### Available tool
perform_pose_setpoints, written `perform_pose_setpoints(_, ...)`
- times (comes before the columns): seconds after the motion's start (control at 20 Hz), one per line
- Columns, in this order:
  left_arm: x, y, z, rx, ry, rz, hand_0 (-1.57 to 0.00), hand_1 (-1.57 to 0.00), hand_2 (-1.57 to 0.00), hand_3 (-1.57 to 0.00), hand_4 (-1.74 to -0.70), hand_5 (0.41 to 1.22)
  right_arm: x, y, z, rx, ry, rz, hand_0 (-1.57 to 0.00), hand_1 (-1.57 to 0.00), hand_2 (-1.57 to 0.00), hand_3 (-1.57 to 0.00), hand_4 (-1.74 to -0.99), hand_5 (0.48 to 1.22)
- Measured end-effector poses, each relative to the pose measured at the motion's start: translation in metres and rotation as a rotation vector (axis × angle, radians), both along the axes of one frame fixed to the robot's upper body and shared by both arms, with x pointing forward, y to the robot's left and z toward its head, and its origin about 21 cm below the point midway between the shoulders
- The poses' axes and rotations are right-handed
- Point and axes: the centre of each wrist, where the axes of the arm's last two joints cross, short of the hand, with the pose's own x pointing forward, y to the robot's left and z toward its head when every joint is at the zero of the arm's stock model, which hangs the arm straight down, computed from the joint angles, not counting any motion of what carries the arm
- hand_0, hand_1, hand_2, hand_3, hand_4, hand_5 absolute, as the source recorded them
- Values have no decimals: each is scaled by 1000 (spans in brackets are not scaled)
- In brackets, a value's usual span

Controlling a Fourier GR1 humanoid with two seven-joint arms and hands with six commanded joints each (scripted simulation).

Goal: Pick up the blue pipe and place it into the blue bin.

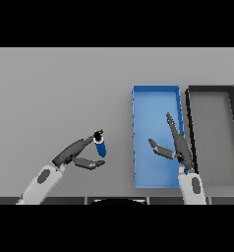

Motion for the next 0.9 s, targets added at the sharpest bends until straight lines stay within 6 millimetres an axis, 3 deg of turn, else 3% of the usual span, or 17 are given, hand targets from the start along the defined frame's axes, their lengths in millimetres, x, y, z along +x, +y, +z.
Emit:
perform_pose_setpoints(0.3, 9, -18, -23, -35, 15, 32, 1, 1, 1, 1, -1104, 497, 2, 2, -2, 18, 10, -8, 1, 1, 1, 1, -1200, 547)
perform_pose_setpoints(0.45, 14, -31, -35, -56, 1, 39, 1, 1, -51, -16, -1117, 543, 5, -3, 0, 2, 10, -19, 1, 1, 1, 1, -1192, 549)
perform_pose_setpoints(0.55, 17, -35, -35, -125, 13, 20, 1, -44, -166, -108, -1176, 601, 2, -4, -3, -6, 19, -21, 1, 1, 1, 1, -1186, 554)
perform_pose_setpoints(0.65, 20, -43, -31, -195, 53, 25, -39, -248, -417, -345, -1268, 675, 4, -1, 2, -3, 0, -15, 1, 1, 1, 1, -1196, 560)
perform_pose_setpoints(0.7, 16, -48, -34, -220, 69, 21, -179, -411, -578, -590, -1301, 784, 2, -5, 2, 4, 1, -15, 1, 1, 1, 1, -1192, 560)
perform_pose_setpoints(0.75, 16, -50, -34, -244, 78, 25, -418, -642, -777, -777, -1383, 872, 0, -4, 1, 2, -4, -13, 1, 1, 1, 1, -1191, 561)
perform_pose_setpoints(0.9, 11, -62, -36, -259, 66, 25, -981, -1095, -1164, -1112, -1551, 1042, 2, -6, -1, -9, 14, -23, 1, 1, 1, 1, -1182, 562)
